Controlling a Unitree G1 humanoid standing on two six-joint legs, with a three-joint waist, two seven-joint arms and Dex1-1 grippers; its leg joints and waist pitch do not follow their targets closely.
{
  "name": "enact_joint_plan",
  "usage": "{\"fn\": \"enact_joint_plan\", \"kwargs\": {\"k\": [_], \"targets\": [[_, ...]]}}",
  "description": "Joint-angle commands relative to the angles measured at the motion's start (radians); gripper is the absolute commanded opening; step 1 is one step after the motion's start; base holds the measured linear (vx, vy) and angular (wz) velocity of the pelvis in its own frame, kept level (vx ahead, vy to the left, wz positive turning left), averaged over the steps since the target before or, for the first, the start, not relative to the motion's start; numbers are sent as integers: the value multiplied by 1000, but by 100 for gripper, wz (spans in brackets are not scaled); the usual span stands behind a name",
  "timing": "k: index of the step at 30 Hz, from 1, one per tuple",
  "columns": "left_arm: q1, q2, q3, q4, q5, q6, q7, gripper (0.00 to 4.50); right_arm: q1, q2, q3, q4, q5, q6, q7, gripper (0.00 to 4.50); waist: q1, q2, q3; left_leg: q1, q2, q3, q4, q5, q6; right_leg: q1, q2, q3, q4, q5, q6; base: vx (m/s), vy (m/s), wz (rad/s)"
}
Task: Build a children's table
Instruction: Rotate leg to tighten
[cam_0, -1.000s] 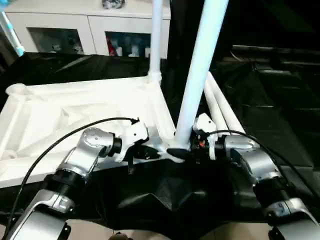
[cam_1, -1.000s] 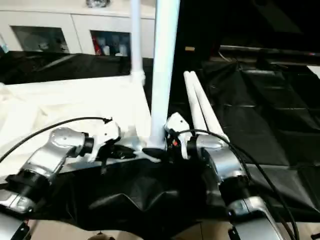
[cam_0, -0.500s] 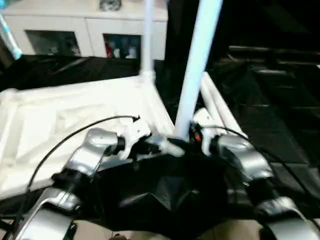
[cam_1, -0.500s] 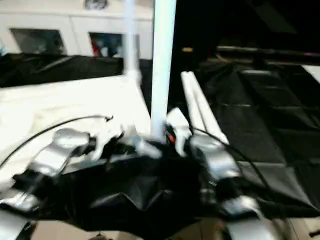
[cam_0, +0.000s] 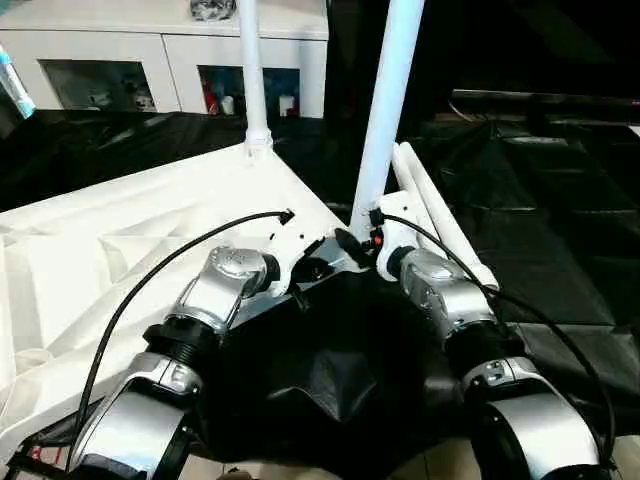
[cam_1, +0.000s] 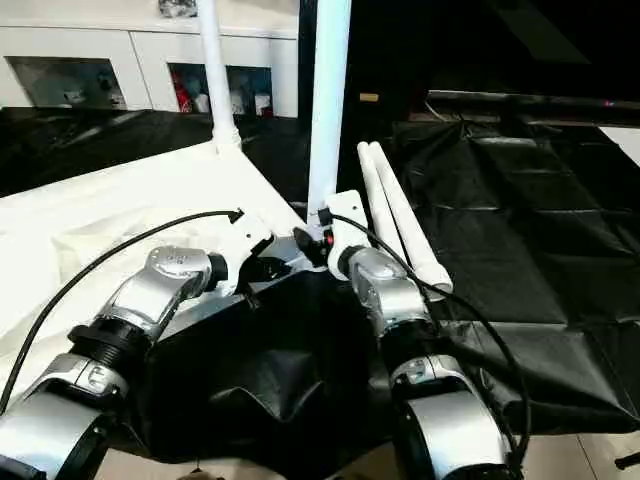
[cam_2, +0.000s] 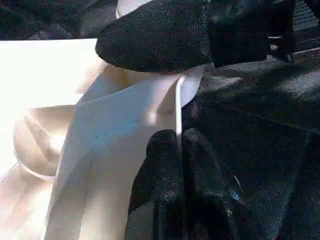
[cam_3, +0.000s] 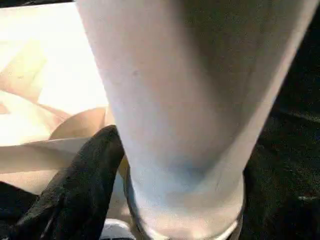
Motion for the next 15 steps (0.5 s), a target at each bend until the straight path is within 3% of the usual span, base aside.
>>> {"fn": "enact_joint_plan", "kwargs": {"k": [1,10,15], "targets": [[-5,-21,-10,-39,-22,-54,-19,0,10,46,73,21,-5,8,102,374,1,-1,-61,7,37,-12,-64,-273,23,46,-78,56,-88,-382,-144,0,0,0],[76,64,-57,-126,-57,-123,-237,0,104,-103,161,-147,5,-49,445,374,5,1,-61,3,41,-11,-63,-261,45,52,-76,58,-83,-328,-161,0,0,0],[104,107,-64,-141,-67,-155,-320,0,151,-179,191,-253,42,3,596,374,13,4,-60,5,45,-9,-64,-262,51,51,-73,58,-81,-324,-168,0,0,0]]}}
